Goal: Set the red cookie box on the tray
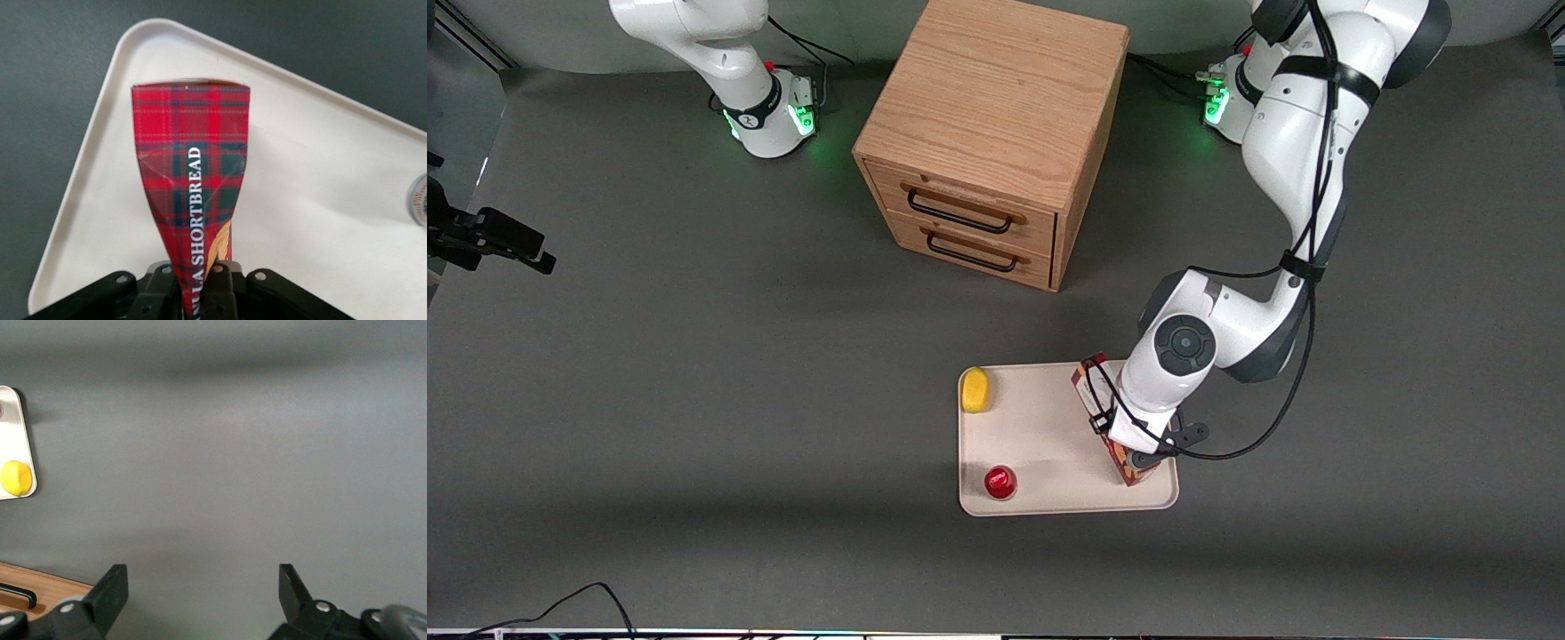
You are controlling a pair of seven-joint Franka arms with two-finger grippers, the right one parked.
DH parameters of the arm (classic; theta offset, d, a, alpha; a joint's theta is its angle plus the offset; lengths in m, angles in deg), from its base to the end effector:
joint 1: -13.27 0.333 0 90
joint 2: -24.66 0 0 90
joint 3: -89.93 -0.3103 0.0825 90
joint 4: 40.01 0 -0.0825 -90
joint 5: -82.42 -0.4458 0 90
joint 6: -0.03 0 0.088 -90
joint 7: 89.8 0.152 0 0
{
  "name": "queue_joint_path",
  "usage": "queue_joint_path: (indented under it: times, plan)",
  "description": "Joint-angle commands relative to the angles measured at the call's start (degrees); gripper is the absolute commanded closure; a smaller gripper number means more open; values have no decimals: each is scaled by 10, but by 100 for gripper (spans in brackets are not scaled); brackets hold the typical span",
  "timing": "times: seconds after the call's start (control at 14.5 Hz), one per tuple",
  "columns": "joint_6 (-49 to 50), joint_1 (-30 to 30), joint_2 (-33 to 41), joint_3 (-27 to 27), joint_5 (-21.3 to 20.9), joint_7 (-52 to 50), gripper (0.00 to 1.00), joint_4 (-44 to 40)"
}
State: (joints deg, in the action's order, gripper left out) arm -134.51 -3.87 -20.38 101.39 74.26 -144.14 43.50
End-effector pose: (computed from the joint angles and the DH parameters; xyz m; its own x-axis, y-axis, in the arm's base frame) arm 0.7000 -0.3525 0.1478 0.9104 0.4109 0.0479 0.4036 -0.9076 0.1154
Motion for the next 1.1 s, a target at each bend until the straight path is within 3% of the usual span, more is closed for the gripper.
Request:
queue_joint_path:
  times: [0.0,0.14,0.21,0.28,0.41,0.83,1.03]
  plan:
    - [-25,-3,-6,-2,-17,-16,100,6]
    - [-33,-1,-8,-2,-17,-11,100,10]
    - [-32,0,-9,-2,-17,-9,79,10]
    - [-29,1,-9,-2,-17,-9,38,6]
    - [-2,2,-4,-3,-17,-9,0,-4]
    - [325,5,28,21,10,-3,0,-151]
    - [431,30,115,23,34,106,0,-136]
